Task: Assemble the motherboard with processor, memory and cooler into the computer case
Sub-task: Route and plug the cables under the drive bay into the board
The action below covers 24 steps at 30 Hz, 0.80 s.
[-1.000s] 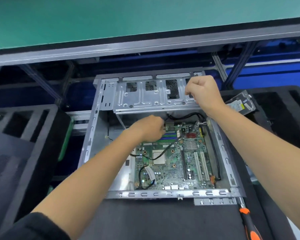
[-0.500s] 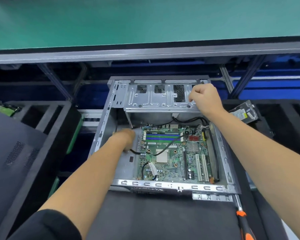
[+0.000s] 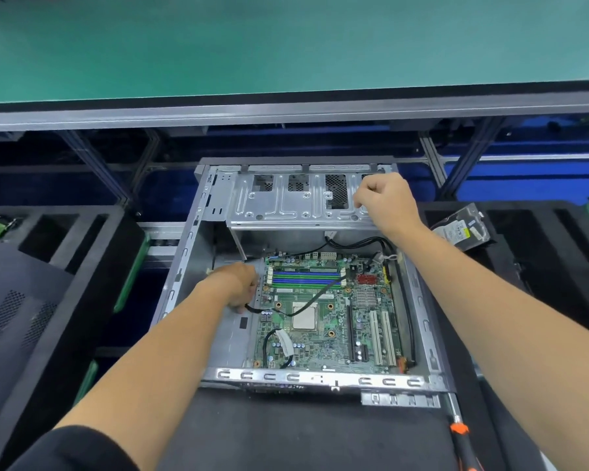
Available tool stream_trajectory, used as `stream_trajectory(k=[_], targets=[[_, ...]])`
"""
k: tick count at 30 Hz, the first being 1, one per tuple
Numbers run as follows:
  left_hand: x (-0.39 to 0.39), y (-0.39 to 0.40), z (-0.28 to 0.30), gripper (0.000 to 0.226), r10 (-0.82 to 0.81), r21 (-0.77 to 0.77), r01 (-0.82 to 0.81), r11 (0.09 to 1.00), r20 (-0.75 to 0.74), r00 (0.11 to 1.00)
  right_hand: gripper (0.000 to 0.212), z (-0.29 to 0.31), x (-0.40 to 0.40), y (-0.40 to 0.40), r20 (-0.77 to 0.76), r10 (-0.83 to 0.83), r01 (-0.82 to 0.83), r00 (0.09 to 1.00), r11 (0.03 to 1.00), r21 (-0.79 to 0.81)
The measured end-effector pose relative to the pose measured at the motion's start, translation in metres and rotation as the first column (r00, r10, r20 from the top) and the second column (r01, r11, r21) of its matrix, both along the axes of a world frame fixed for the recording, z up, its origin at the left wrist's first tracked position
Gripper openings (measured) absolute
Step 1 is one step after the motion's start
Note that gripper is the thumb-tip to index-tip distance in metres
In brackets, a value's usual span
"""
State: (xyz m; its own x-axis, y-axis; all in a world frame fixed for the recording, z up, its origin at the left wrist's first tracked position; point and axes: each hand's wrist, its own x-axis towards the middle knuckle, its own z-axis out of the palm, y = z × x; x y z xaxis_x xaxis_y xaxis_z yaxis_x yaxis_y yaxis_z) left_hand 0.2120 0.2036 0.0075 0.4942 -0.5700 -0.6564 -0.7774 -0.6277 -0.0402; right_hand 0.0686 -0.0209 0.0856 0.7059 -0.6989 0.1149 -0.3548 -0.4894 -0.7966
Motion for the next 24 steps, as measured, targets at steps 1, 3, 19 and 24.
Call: stream_trajectory(k=[1,3,19,24], targets=[[-0.001,0.0,0.001,0.021,-0.011,0.002,0.011,1.0,0.01,1.0,0.021,0.0,0.0,0.0,-0.003,-0.001,0.001,1.0,1.0,-0.002],[-0.002,0.001,0.004,0.015,-0.055,0.008,0.055,0.998,0.02,0.998,0.02,0.0,0.0,0.0,0.0,0.002,-0.002,1.0,1.0,-0.003],[0.004,0.01,0.02,0.03,0.171,-0.38,-0.198,0.904,-0.103,0.98,0.019,0.001,0.0,0.001,-0.009,0.029,-0.029,1.0,0.999,-0.028],[-0.002,-0.009,-0.001,0.052,0.157,-0.188,-0.123,0.974,0.176,0.972,0.019,0.0,0.0,0.001,-0.004,0.024,-0.024,1.0,1.0,-0.015]])
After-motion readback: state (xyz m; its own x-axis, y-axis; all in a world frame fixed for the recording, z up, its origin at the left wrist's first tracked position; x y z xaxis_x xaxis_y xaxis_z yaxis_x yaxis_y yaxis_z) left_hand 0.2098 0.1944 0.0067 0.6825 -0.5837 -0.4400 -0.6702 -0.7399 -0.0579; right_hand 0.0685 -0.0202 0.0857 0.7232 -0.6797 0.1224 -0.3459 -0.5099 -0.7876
